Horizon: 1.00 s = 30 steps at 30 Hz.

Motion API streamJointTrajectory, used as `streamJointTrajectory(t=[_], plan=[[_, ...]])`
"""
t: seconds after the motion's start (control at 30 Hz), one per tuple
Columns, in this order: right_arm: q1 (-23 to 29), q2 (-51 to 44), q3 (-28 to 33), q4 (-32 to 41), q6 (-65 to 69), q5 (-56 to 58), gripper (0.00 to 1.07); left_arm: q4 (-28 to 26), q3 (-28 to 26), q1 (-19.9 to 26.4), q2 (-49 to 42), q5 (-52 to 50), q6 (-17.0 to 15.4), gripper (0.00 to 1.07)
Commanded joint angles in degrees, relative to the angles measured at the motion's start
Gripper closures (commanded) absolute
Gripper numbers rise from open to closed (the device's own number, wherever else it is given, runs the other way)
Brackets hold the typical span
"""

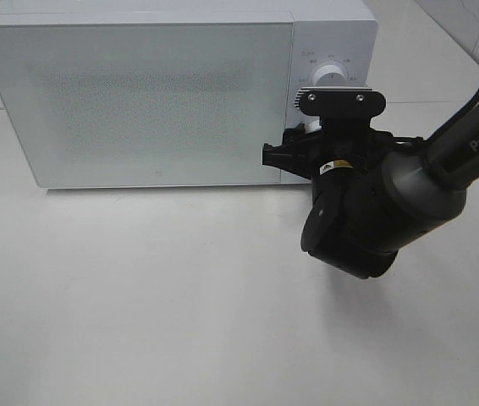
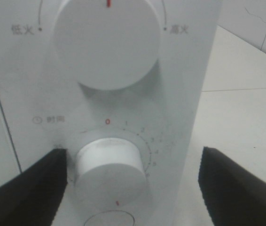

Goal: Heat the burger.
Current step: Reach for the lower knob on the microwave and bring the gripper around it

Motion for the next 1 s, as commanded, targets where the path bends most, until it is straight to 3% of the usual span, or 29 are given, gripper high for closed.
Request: streamJointTrajectory(t=[0.03,0.63,1.0], plan=[[-0.3,0.1,0.0,-0.9,0.6,-11.1,0.37,-0.1,0.1,0.2,-1.0,-0.7,-0.2,0.09],[-0.3,0.1,0.0,-0.9,4.6,-10.2,0.81,-0.1,0.1,0.2,-1.0,-0.7,-0.2,0.09],[-0.3,0.1,0.0,-1.0,6.9,-10.1,1.01,-0.1,0.1,0.2,-1.0,-0.7,-0.2,0.09]])
